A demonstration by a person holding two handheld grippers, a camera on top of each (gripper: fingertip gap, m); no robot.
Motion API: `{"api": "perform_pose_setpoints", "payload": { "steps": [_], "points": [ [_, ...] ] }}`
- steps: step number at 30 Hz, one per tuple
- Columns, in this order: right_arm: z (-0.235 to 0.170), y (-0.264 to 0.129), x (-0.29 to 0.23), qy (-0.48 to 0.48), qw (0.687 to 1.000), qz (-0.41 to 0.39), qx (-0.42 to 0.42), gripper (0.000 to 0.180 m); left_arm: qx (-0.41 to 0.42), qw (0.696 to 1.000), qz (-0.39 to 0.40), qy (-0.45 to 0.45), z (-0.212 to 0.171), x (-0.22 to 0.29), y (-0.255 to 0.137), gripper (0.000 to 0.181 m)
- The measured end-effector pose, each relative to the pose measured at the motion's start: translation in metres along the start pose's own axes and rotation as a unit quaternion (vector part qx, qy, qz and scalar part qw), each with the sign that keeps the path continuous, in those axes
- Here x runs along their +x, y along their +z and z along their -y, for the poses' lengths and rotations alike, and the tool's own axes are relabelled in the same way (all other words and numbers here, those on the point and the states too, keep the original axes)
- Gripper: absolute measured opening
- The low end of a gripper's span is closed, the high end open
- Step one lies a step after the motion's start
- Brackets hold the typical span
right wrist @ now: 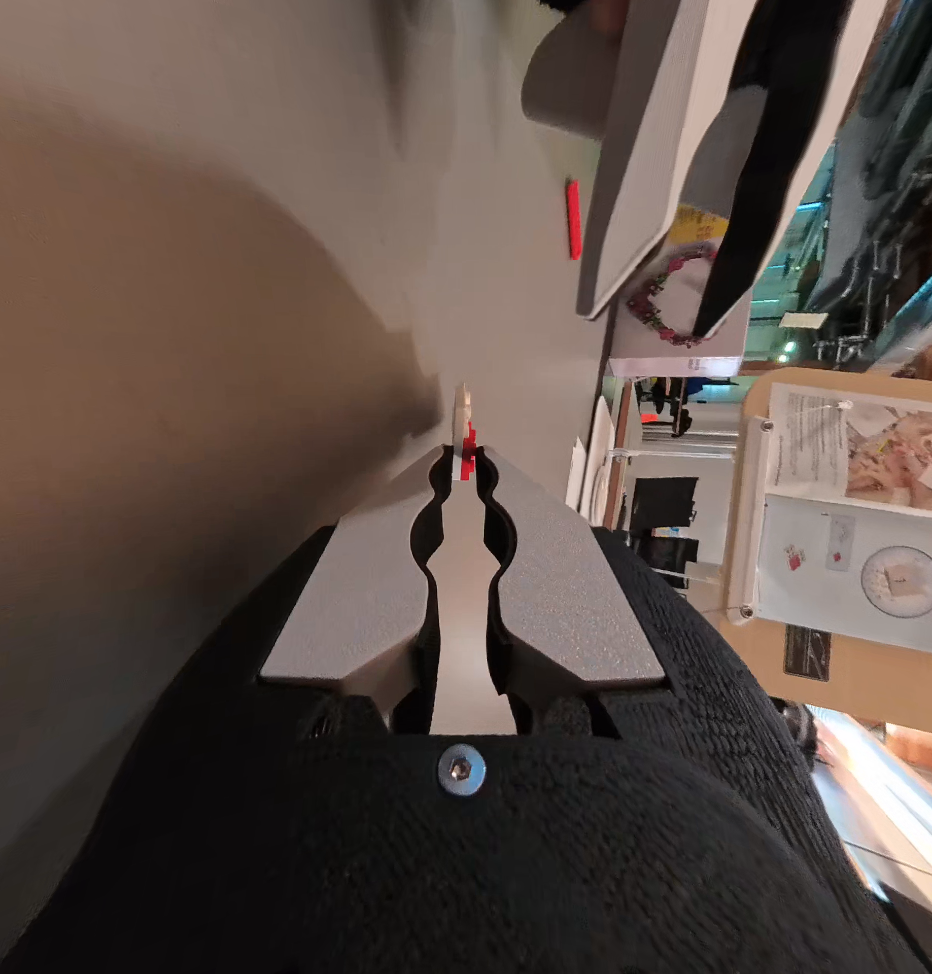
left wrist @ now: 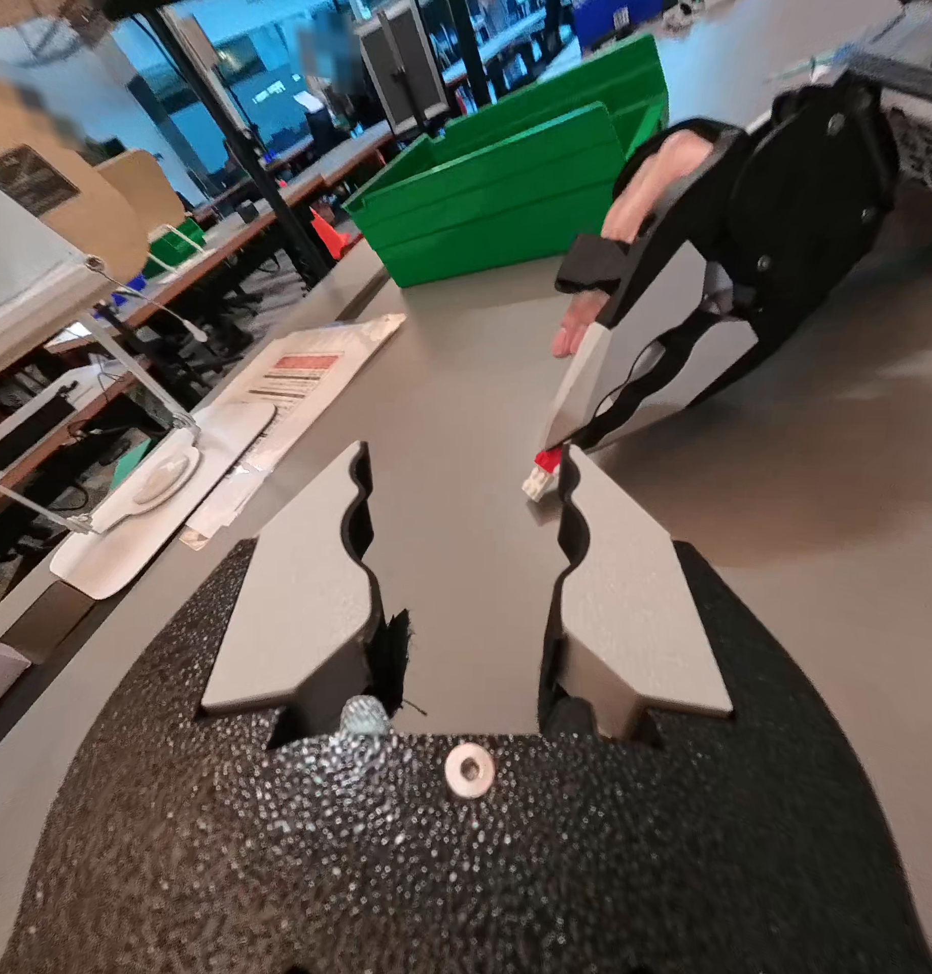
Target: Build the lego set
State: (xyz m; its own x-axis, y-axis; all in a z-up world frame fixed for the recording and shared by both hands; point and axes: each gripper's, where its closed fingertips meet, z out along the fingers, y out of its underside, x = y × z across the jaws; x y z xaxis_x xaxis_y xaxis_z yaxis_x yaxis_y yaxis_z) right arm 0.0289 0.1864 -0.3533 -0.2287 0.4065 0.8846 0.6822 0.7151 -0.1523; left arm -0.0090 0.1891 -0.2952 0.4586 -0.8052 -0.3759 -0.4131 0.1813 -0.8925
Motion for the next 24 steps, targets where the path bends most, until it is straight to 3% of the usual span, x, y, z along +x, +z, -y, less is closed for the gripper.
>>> {"api": "perform_pose_setpoints", "payload": {
  "steps": [6,14,17,20,22,24],
  "points": [
    [-0.002,0.001,-0.007,-0.01,1.0,0.026,-0.011,0.017,-0.041,0.999,-0.033,0.011,-0.01,0.014,0.006,0.068],
    [0.0,-0.006,-0.013,0.005,0.992,0.119,-0.035,0.028,-0.049,0.998,-0.038,0.007,-0.011,0.014,0.004,0.064],
    [0.004,-0.01,-0.014,0.037,0.984,0.174,-0.033,0.035,-0.05,0.998,-0.032,0.009,-0.009,0.011,0.003,0.063],
    [0.005,-0.015,-0.008,0.13,0.966,0.221,-0.033,0.037,-0.047,0.999,-0.018,0.002,-0.008,0.005,0.001,0.062],
    [0.008,-0.015,0.014,0.207,0.96,0.188,-0.003,0.036,-0.035,0.999,0.008,-0.009,-0.003,-0.004,0.0,0.062],
    [0.009,-0.014,0.05,0.285,0.953,0.094,0.045,0.036,0.001,0.997,0.073,-0.032,0.006,-0.023,-0.004,0.07]
  ]
}}
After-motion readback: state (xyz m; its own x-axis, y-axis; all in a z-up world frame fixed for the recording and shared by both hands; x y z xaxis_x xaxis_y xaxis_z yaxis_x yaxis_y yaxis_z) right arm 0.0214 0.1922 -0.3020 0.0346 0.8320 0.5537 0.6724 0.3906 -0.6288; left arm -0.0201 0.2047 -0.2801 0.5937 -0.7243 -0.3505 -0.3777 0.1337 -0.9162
